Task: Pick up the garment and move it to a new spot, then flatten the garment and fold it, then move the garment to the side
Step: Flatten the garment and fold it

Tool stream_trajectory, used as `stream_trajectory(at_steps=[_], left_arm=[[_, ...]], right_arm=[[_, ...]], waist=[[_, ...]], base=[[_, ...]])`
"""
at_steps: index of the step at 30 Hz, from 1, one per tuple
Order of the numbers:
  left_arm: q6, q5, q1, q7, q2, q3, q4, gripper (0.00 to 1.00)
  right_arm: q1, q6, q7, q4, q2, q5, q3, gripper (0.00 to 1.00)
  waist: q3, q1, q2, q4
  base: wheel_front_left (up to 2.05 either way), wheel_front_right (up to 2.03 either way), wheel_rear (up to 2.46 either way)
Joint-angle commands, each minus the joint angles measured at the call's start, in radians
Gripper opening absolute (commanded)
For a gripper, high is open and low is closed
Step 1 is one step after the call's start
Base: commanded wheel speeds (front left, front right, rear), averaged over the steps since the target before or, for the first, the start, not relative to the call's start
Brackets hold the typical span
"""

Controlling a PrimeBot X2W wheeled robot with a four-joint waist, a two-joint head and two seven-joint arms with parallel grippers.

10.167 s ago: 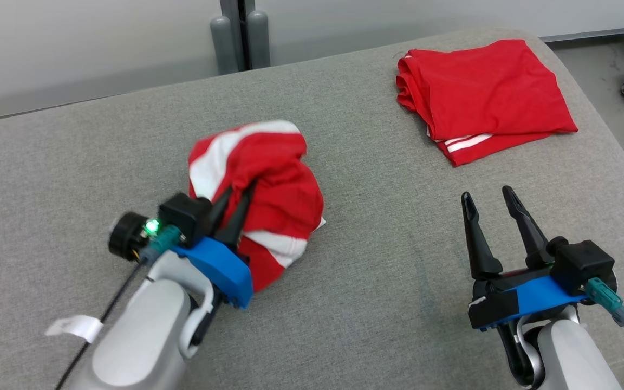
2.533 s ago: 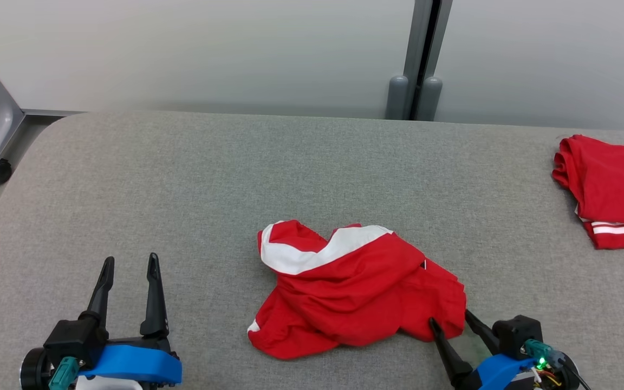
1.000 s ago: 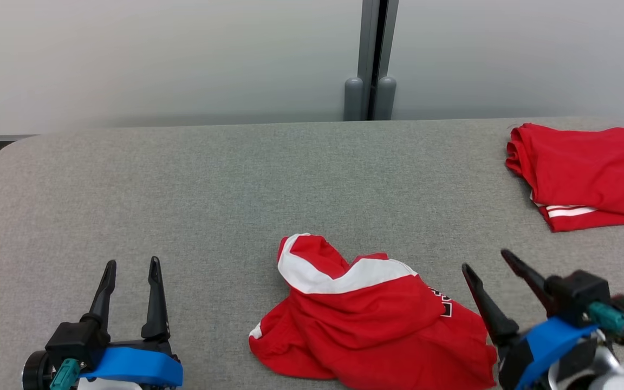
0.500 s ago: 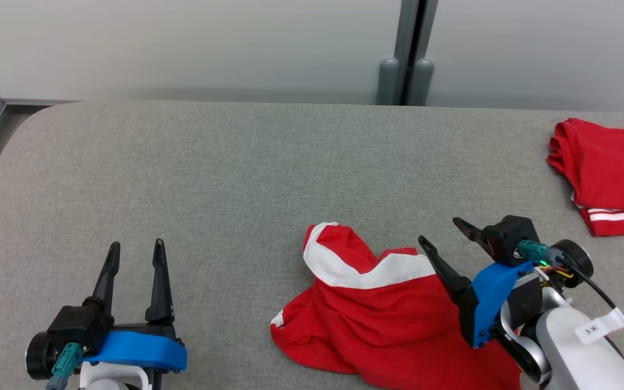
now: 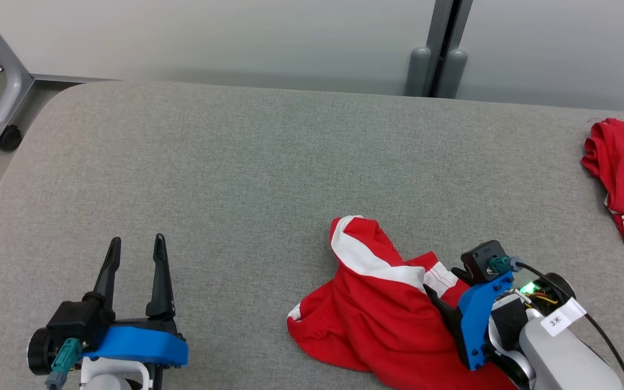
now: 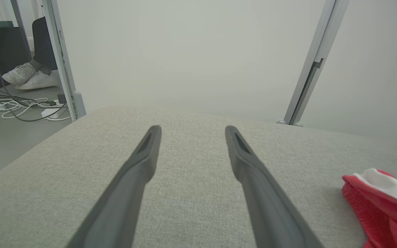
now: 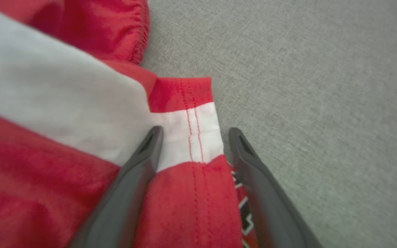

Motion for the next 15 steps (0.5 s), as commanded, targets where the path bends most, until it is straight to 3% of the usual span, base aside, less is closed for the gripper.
stream_trajectory(at_steps=[1, 2, 3, 15], left_arm=[[-0.002, -0.002, -0.01, -0.004, -0.002, 0.0, 0.003, 1.0], [-0.002, -0.003, -0.01, -0.004, -0.002, 0.002, 0.003, 1.0], [-0.002, -0.003, -0.011, -0.005, -0.003, 0.003, 0.005, 1.0], [-0.002, 0.006, 0.015, -0.004, -0.003, 0.015, 0.006, 1.0]], right_arm=[[-0.014, 0.0, -0.002, 0.025, 0.004, 0.023, 0.02, 0.47], [-0.018, 0.0, -0.007, 0.031, 0.008, 0.034, 0.033, 0.33], [-0.026, 0.0, -0.017, 0.034, 0.009, 0.041, 0.042, 0.01], [-0.061, 0.0, -0.282, 0.028, -0.001, 0.046, -0.002, 0.0]], waist=[[0.0, 0.0, 0.0, -0.001], [-0.001, 0.0, 0.0, -0.002], [-0.002, 0.0, 0.0, -0.003], [-0.044, 0.0, 0.0, -0.036]], base=[[0.0, 0.0, 0.0], [0.0, 0.0, 0.0], [0.0, 0.0, 0.0], [0.0, 0.0, 0.0]])
